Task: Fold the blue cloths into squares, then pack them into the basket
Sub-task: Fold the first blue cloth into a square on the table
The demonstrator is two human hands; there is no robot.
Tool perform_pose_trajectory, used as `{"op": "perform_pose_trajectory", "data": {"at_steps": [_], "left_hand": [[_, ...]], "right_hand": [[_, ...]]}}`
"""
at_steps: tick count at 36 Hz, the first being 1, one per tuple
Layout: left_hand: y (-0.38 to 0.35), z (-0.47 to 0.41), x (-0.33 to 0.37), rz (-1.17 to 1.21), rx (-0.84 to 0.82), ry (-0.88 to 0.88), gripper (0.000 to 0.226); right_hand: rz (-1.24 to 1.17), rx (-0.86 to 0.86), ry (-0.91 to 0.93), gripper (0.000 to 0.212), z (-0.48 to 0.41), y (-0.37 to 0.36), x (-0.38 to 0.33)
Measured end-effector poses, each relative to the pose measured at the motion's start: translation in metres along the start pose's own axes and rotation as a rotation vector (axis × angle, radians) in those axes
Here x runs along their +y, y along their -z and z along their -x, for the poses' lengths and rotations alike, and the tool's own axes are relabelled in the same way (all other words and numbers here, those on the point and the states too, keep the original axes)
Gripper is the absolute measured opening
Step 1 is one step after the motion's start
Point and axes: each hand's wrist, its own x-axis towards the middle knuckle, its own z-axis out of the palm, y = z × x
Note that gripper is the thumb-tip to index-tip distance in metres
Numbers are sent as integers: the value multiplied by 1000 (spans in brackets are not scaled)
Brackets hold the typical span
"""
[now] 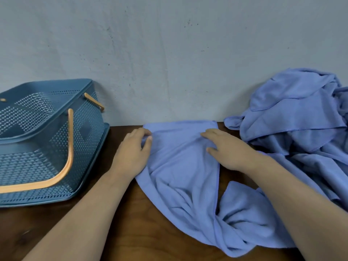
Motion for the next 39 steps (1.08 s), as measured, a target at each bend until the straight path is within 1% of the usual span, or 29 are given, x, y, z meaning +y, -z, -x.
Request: {"op": "perform_pose_trajectory", "data": {"at_steps": [2, 4, 6, 7, 8, 12, 14, 16, 19, 21, 22, 24, 26, 27, 28, 29, 31, 32, 33, 34, 35, 36, 38, 39], "left_hand": [[7, 14, 6, 27, 48, 1, 14], [16, 32, 13, 44, 54, 8, 9], [24, 53, 19, 50, 25, 3, 7], [27, 64, 22, 52, 8, -11, 7], [30, 76, 25, 52, -8, -28, 9], [43, 115, 43, 61, -78, -127, 15], [52, 128, 53, 76, -151, -217, 14], [59, 139, 61, 91, -243, -310, 18], [64, 148, 70, 112, -369, -393, 27], [64, 149, 73, 110, -428, -404, 29], [63, 148, 73, 103, -446, -405, 29], [59, 145, 71, 86, -454, -413, 25], [55, 144, 68, 90, -441, -418, 16], [55, 144, 68, 92, -437, -405, 11], [54, 144, 68, 97, -432, -380, 6], [55, 144, 69, 110, -425, -346, 4], [53, 143, 70, 161, -390, -277, 5], [52, 142, 71, 188, -368, -251, 7], [51, 141, 72, 211, -348, -231, 9], [51, 141, 73, 222, -326, -215, 10], [50, 140, 73, 218, -302, -205, 10], [51, 139, 74, 201, -278, -203, 10], [52, 137, 73, 135, -240, -220, 10], [52, 136, 72, 101, -224, -235, 10]], "right_hand": [[-53, 110, 63, 47, 12, 0, -8], [-144, 210, 107, 29, 30, 3, -18], [-170, 230, 131, 12, 56, 4, -29], [-176, 223, 142, 6, 70, 3, -33], [-185, 214, 157, 4, 85, 2, -37], [-212, 190, 179, 13, 135, -5, -46], [-196, 233, 174, 20, 150, -6, -49], [-173, 249, 187, 29, 164, -4, -52], [-107, 145, 187, 44, 184, 1, -59], [-7, 43, 177, 57, 195, 4, -67], [70, 18, 190, 62, 198, 3, -70], [181, 17, 215, 62, 200, 1, -76], [176, 34, 177, 48, 199, -1, -77], [110, 37, 143, 36, 199, 0, -77], [-33, 37, 107, 20, 197, 1, -76], [-251, 13, 75, 5, 196, 2, -77], [-762, -63, -5, 13, 194, 4, -78], [-977, -105, -76, 13, 191, 6, -76], [-1112, -129, -157, 16, 189, 7, -74], [-1169, -143, -216, 19, 187, 6, -71], [-1168, -141, -261, 21, 185, 6, -69], [-1104, -110, -271, 23, 183, 5, -66], [-824, -13, -217, 32, 180, -1, -58], [-663, 39, -174, 31, 179, -5, -56]]}}
